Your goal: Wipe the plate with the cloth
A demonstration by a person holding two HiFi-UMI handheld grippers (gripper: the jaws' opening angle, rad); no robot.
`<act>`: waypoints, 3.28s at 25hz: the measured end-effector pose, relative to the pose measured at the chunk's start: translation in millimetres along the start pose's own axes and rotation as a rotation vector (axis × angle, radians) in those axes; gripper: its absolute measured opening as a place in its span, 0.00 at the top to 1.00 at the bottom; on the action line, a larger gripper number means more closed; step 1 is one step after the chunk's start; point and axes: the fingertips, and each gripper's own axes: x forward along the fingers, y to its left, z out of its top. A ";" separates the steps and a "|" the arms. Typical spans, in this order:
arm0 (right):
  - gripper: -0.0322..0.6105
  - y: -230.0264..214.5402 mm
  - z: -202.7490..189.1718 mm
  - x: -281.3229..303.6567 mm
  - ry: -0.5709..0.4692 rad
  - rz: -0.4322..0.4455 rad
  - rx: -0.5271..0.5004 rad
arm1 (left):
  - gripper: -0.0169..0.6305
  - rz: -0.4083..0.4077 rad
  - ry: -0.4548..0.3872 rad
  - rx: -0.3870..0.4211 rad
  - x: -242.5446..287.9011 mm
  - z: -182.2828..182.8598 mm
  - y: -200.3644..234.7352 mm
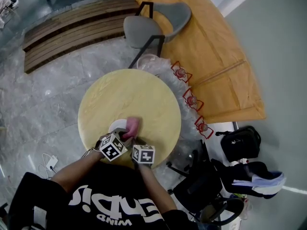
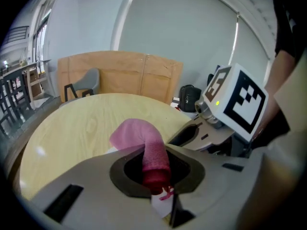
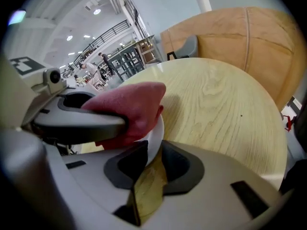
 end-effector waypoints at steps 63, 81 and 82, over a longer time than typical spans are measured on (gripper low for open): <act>0.79 -2.1 -1.4 1.6 -0.038 0.017 0.040 | 0.89 0.141 0.109 -0.192 -6.3 -49.7 61.3; 0.79 -3.0 -2.7 -0.9 -0.050 0.013 0.050 | 0.89 0.267 0.106 -0.190 -60.2 -68.8 85.4; 0.79 -3.1 -2.6 -0.9 -0.053 0.014 0.055 | 0.89 0.282 0.086 -0.193 -67.3 -64.6 89.0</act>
